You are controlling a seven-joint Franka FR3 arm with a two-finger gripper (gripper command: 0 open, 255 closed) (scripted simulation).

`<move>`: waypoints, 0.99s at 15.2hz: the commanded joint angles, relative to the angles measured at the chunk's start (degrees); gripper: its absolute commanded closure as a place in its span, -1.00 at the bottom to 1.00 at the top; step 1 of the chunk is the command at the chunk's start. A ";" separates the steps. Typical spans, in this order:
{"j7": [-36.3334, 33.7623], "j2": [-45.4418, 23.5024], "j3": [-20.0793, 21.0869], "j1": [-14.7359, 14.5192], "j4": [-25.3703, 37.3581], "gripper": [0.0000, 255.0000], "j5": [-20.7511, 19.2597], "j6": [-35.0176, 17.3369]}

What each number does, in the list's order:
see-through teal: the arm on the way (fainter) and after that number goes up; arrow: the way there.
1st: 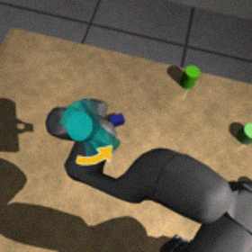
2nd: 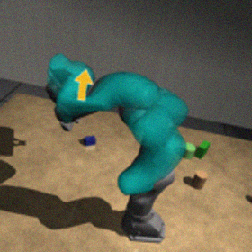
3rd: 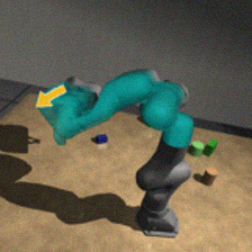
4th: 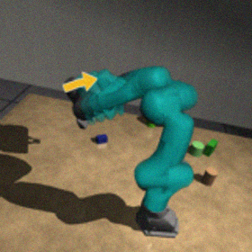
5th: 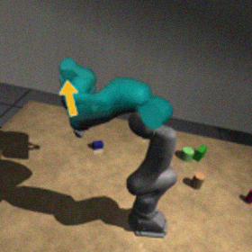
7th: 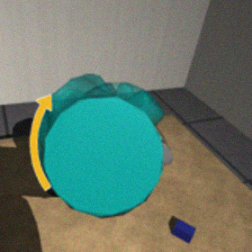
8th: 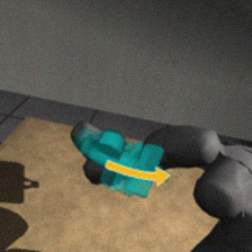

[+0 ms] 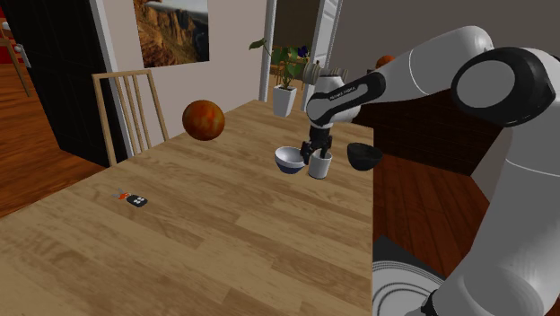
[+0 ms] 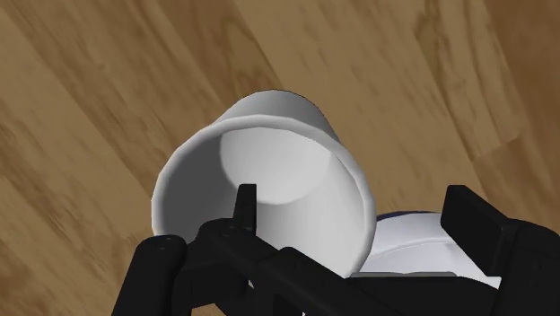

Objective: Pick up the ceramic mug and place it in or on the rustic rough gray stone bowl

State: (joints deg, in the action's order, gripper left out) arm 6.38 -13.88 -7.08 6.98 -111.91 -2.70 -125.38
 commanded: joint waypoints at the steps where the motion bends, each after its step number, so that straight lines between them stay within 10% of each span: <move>1: 0.09 -0.61 -0.02 0.09 -0.43 -1.00 0.06 -1.07; 9: 0.09 -0.63 -0.02 0.09 -0.40 -1.00 0.06 -1.05; 10: 0.09 -0.63 -0.02 0.09 -0.40 1.00 0.06 -1.05; 15: 0.09 -0.63 -0.02 0.09 -0.40 1.00 0.06 -1.05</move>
State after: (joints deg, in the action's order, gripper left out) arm 6.47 -14.51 -7.10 7.07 -112.32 -2.63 -126.43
